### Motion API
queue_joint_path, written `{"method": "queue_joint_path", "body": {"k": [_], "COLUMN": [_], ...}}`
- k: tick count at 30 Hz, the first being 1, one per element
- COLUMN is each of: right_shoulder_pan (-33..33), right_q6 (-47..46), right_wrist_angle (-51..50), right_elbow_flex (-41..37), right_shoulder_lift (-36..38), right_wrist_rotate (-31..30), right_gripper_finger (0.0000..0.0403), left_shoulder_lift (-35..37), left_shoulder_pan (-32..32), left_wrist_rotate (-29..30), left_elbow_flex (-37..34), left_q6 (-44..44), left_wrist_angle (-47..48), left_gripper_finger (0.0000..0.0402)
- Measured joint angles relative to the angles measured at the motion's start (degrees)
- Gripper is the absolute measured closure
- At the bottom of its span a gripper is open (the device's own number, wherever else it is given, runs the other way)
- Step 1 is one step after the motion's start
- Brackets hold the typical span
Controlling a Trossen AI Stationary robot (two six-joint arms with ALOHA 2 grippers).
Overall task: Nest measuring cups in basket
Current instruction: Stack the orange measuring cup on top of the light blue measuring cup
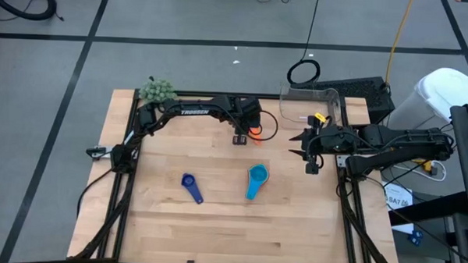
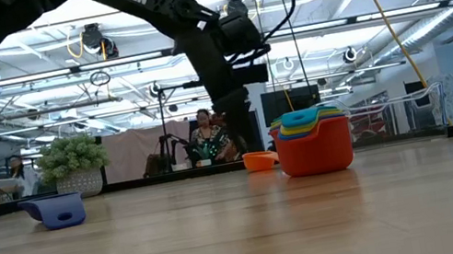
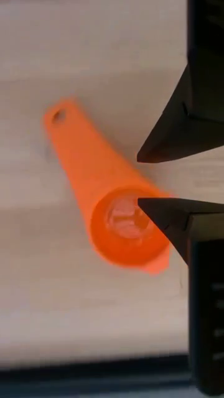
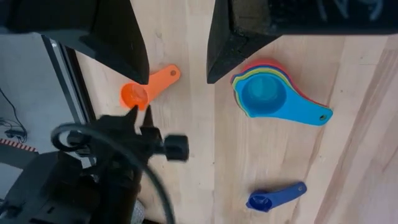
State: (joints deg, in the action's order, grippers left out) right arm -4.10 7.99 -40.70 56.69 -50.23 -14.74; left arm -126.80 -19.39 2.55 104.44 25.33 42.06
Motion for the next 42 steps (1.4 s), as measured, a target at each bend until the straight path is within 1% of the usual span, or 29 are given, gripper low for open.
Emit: {"method": "queue_joint_path", "body": {"k": [3,7,10,13,16,19,23,27,28,30,32,34,37,42], "right_shoulder_pan": [0.00,0.00,0.00,-0.04,-0.49,-1.12,-1.27,-1.25,-1.25,-1.25,-1.25,-1.25,-1.25,-1.25], "right_q6": [0.02,0.00,-0.31,-1.07,-1.31,-1.94,-1.73,-1.45,-1.45,-1.59,-2.28,-2.99,-3.98,-4.33], "right_wrist_angle": [1.06,1.47,1.61,2.33,2.31,2.23,2.40,2.37,2.39,2.57,2.53,2.31,1.97,1.50], "right_elbow_flex": [0.00,0.00,0.00,0.00,0.00,0.00,0.00,0.00,0.00,0.00,0.00,0.00,0.00,0.00], "right_shoulder_lift": [-0.21,-1.32,-2.24,-3.13,-3.51,-3.43,-3.25,-3.25,-3.25,-3.25,-3.27,-3.25,-3.27,-3.05], "right_wrist_rotate": [0.04,0.17,2.04,3.09,3.04,3.11,3.00,2.97,2.97,2.97,2.97,3.04,3.18,4.45], "right_gripper_finger": [0.0250,0.0250,0.0250,0.0250,0.0250,0.0250,0.0250,0.0250,0.0250,0.0250,0.0250,0.0250,0.0250,0.0250], "left_shoulder_lift": [0.02,0.02,-0.05,-1.21,-3.10,-3.99,-4.07,-4.07,-4.07,-4.46,-5.36,-6.35,-6.56,-6.14], "left_shoulder_pan": [-0.08,-0.16,-0.01,-0.20,-0.15,1.06,2.45,3.74,3.86,3.84,3.44,3.22,4.29,5.98], "left_wrist_rotate": [4.64,5.42,5.75,8.03,9.61,13.67,13.85,13.93,13.91,13.29,10.82,9.55,11.82,9.55], "left_elbow_flex": [0.00,0.00,0.00,0.00,-0.02,-0.04,-0.04,-0.04,-0.02,-0.02,0.02,0.17,0.22,0.15], "left_q6": [-5.47,-8.93,-12.19,-15.94,-17.29,-17.42,-16.83,-15.40,-15.53,-15.98,-16.98,-17.93,-17.75,-18.61], "left_wrist_angle": [-0.70,-0.84,-0.75,-3.61,-6.02,-4.69,-3.79,-2.89,-2.00,0.25,1.90,3.19,4.56,6.23], "left_gripper_finger": [0.0278,0.0263,0.0260,0.0265,0.0277,0.0293,0.0324,0.0386,0.0393,0.0397,0.0398,0.0399,0.0399,0.0400]}}
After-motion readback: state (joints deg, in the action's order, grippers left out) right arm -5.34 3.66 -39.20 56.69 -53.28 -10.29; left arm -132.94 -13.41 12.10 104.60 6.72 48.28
